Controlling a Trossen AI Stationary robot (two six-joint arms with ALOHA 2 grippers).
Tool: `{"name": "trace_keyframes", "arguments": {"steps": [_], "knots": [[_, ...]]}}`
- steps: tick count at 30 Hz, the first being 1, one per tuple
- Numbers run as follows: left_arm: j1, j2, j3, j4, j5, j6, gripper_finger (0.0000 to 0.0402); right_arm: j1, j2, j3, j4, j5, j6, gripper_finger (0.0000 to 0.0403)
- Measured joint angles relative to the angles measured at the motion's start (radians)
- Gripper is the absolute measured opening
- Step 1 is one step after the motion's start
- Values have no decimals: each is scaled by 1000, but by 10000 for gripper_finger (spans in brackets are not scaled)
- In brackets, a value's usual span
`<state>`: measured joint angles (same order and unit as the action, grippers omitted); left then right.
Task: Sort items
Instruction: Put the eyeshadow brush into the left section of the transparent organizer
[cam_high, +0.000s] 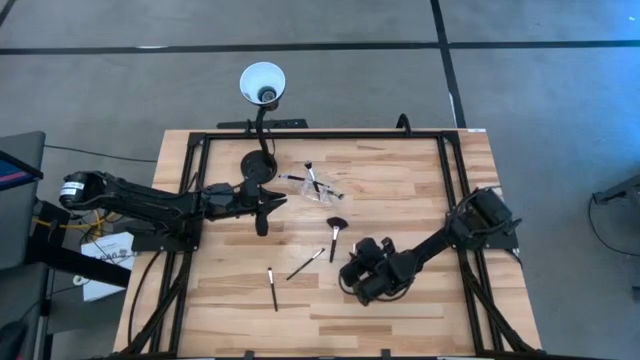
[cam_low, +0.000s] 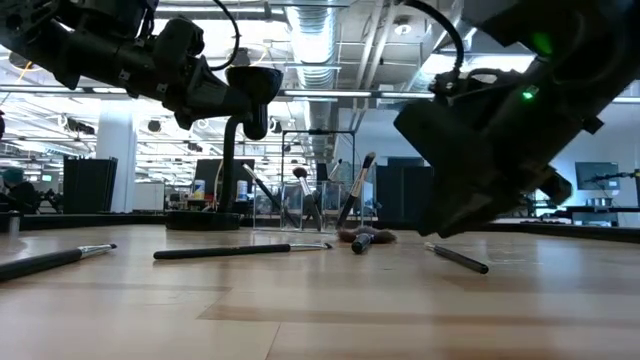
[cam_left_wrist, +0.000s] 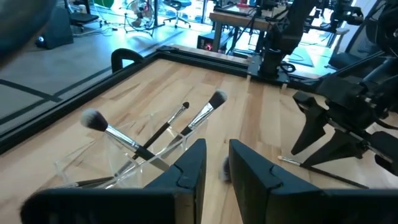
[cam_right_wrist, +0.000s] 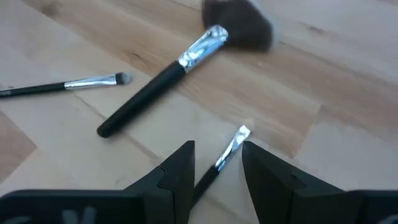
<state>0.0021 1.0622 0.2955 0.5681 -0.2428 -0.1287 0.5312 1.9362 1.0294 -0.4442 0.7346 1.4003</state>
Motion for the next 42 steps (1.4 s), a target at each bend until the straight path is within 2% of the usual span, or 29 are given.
{"name": "trace_keyframes", "arguments": {"steps": [5, 11, 14, 17, 21, 26, 30, 34, 36, 38, 42], "knots": [[0, 0, 0, 1, 0, 0, 67, 0, 54, 1, 12, 15, 23, 130], [0, 0, 0, 1, 1, -3, 67, 4, 141, 8, 16, 105, 59, 119], [0, 0, 0, 0, 5, -3, 67, 17, 182, 9, 27, 173, 80, 104], [-1, 0, 0, -1, 9, -3, 67, 30, 210, 5, 52, 242, 120, 72], [-2, 0, 0, -3, 9, -3, 67, 34, 209, 0, 70, 248, 117, 13], [-2, 0, 0, -3, 9, -3, 67, 30, 191, -3, 85, 249, 116, 21], [-2, 0, 0, -3, 9, -5, 67, 27, 142, -7, 93, 245, 109, 7], [-1, 0, 0, 0, 25, -11, 67, 16, 45, -4, 130, 316, 12, 15], [-1, 0, 0, 5, 82, -11, 67, 5, 2, -3, 176, 360, -87, 18], [-1, 0, 0, 21, 148, -11, 67, -13, -38, -4, 254, 401, -251, 16], [-16, 0, 0, 76, 253, -10, 67, -71, -113, -3, 496, 437, -690, 5]]}}
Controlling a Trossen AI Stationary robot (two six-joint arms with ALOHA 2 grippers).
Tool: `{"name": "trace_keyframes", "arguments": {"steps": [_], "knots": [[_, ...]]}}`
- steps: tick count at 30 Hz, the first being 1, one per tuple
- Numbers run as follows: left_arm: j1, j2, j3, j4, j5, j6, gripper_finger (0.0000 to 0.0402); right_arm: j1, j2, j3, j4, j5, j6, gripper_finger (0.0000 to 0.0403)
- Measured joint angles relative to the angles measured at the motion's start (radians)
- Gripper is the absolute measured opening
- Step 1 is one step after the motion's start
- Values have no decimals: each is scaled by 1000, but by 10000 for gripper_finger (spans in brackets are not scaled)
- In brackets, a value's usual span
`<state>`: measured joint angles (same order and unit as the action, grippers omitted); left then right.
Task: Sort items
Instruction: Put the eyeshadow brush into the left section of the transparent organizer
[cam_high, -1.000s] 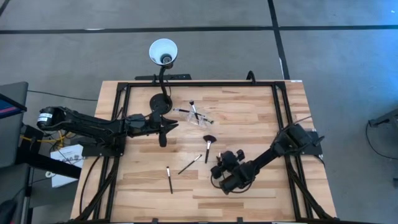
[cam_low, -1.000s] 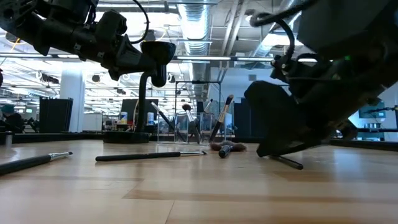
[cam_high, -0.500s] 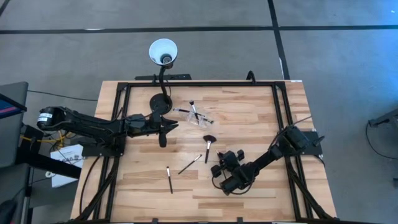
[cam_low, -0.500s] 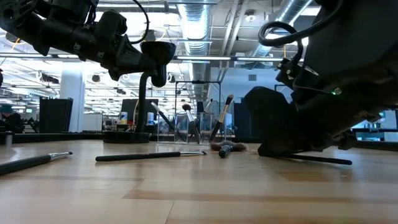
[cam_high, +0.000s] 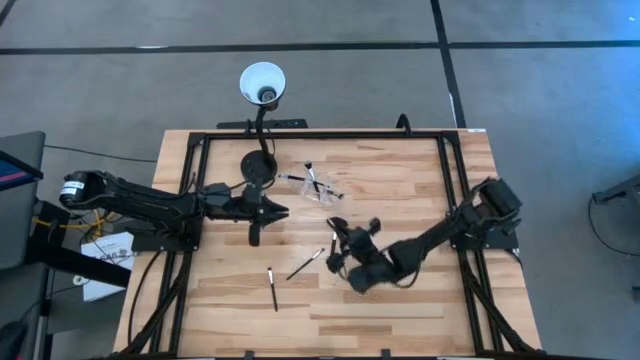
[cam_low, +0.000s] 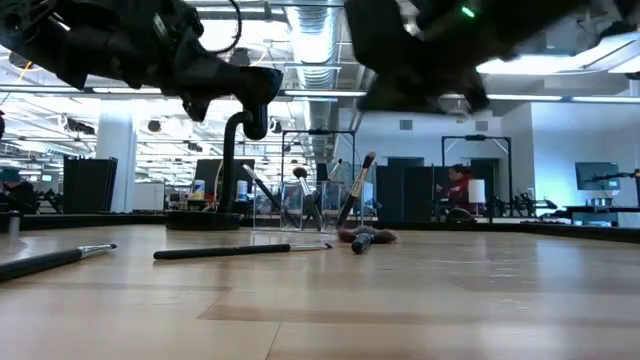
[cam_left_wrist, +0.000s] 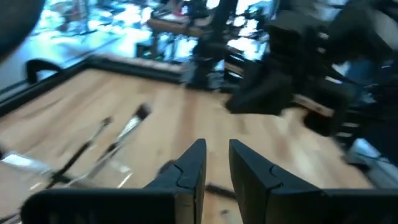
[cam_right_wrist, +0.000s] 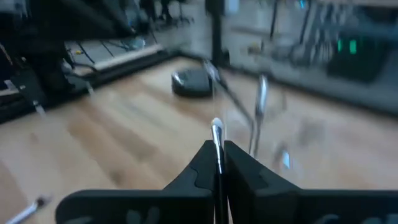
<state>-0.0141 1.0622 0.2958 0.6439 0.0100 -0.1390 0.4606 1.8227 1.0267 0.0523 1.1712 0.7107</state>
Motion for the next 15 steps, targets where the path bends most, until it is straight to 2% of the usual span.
{"name": "trace_keyframes", "arguments": {"steps": [3, 7, 10, 15], "knots": [[-26, 0, 0, 33, 15, 1, 67, -60, -32, 0, 248, -64, -337, 9], [-41, 0, 0, 37, 15, 9, 67, -144, -43, 1, 541, -291, -666, 15], [-40, 0, 0, 37, 14, 11, 67, -202, -47, 1, 706, -487, -783, 9], [-40, 0, 0, 46, 13, 12, 67, -273, -48, 1, 957, -776, -839, 8]]}}
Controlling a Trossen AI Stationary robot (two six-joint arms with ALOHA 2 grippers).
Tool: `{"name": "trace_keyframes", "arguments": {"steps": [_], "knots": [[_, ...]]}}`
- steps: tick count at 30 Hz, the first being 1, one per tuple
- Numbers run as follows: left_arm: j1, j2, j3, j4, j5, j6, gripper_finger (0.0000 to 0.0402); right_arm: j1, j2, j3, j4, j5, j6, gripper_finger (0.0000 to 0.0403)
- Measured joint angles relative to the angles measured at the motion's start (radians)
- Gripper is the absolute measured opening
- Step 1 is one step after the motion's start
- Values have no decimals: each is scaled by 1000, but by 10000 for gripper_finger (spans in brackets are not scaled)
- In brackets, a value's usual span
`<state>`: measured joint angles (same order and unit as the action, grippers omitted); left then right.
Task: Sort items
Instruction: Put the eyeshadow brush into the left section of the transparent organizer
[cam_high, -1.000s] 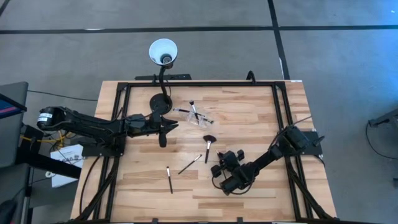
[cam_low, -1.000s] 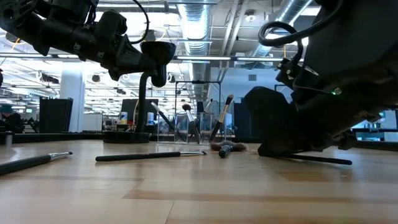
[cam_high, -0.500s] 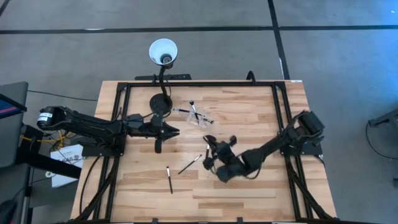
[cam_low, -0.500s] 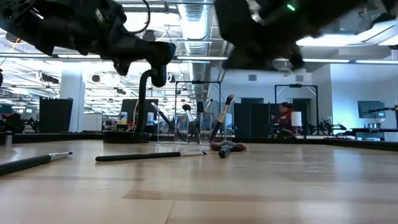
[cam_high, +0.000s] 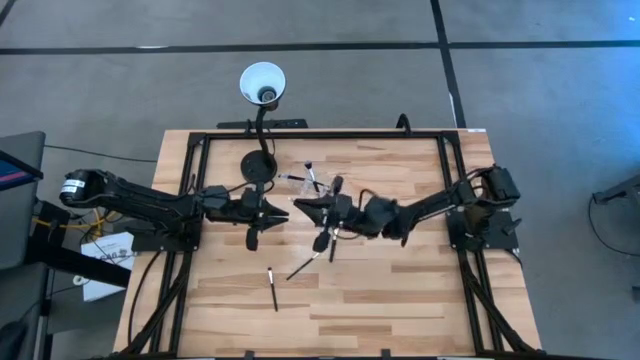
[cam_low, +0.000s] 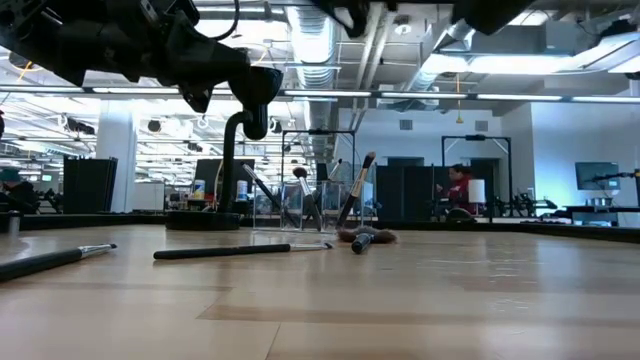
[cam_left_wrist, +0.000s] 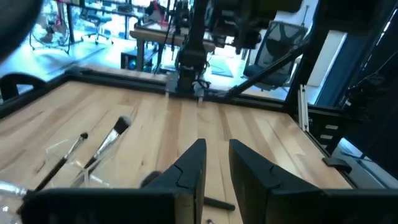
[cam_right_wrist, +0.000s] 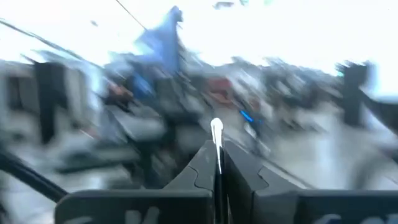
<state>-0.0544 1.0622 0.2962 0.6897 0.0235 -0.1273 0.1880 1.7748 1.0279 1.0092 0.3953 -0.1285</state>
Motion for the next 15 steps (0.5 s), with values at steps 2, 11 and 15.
{"name": "trace_keyframes", "arguments": {"steps": [2, 11, 15], "knots": [[0, 0, 0, 32, 0, 29, 67, -23, 0, 0, 76, -132, 0, 14], [0, 0, 0, 322, 0, 223, 91, -86, 16, 8, 222, -316, 31, 5], [0, 0, 7, 329, 0, 229, 129, -94, 76, 49, 270, -318, 32, 15]]}}
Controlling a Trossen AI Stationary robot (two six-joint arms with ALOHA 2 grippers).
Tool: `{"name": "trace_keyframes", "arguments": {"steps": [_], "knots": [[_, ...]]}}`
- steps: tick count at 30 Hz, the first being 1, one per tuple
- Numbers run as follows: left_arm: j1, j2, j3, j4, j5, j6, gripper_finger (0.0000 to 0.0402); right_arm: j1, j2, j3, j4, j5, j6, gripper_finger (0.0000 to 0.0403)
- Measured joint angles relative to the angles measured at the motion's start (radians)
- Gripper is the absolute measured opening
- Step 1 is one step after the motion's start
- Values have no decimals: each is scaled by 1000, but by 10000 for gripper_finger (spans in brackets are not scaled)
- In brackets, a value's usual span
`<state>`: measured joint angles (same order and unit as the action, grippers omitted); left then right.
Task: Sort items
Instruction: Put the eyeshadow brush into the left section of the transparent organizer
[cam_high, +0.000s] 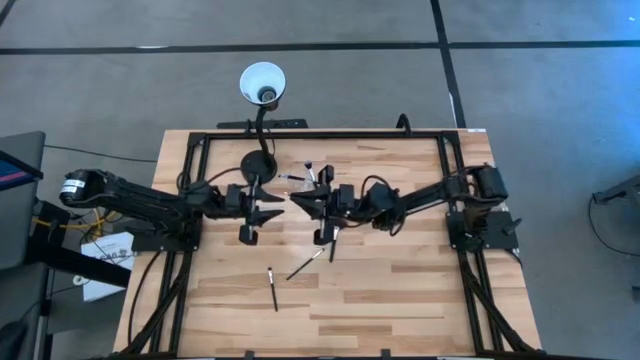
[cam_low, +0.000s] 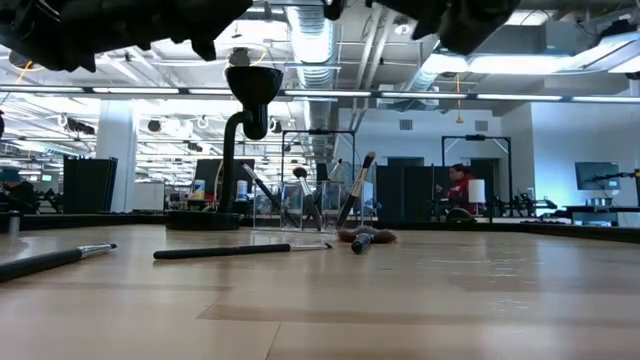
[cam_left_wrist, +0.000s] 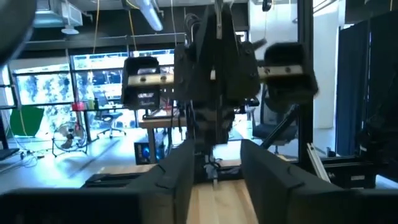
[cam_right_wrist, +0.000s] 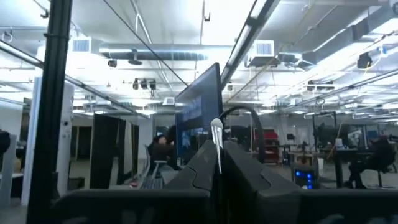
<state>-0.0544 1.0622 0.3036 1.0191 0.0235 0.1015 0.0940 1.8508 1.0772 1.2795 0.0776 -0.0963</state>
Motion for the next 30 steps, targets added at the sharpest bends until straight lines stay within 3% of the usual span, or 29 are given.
{"name": "trace_keyframes", "arguments": {"steps": [8, 18, 25, 30], "knots": [[0, 0, 31, 7, -5, 25, 182, -24, 191, 220, 7, -6, 0, 6], [0, -2, 21, 0, -23, 24, 174, -52, 270, 316, 18, -64, 52, 16], [4, -3, 20, 2, -29, 24, 144, -53, 270, 316, 12, -87, 52, 13], [5, -3, 20, 0, -46, 21, 76, -53, 270, 316, 7, -89, 52, 20]]}}
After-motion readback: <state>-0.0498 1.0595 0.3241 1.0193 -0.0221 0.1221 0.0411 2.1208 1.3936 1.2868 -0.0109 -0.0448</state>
